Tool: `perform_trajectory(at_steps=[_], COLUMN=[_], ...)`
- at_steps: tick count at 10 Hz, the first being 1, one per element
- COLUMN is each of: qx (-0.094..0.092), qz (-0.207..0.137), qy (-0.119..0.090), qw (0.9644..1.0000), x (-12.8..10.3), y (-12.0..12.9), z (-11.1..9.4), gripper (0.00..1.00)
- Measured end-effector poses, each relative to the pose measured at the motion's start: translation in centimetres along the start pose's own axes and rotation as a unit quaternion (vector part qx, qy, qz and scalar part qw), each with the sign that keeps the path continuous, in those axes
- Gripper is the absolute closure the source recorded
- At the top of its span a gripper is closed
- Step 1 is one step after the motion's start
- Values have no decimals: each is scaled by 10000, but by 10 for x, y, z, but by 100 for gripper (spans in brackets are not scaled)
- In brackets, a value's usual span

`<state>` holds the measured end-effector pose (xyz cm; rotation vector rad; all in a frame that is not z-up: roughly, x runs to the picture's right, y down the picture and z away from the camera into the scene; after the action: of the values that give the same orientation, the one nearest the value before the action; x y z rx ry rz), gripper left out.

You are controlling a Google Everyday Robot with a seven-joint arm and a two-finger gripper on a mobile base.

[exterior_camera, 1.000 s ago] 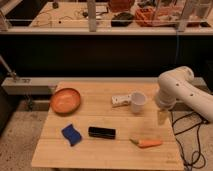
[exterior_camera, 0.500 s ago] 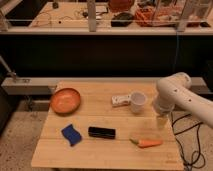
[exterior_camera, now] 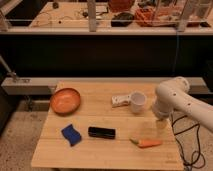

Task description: Place the pepper in the ceramic cup

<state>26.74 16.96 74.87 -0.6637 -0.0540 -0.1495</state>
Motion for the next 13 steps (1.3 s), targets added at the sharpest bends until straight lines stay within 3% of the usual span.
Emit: perform_trajectory(at_steps=[13], qx=[-126], qz=[-669], qy=[-375], qw=[9970], x=[-27], y=[42], z=[47], gripper=[20])
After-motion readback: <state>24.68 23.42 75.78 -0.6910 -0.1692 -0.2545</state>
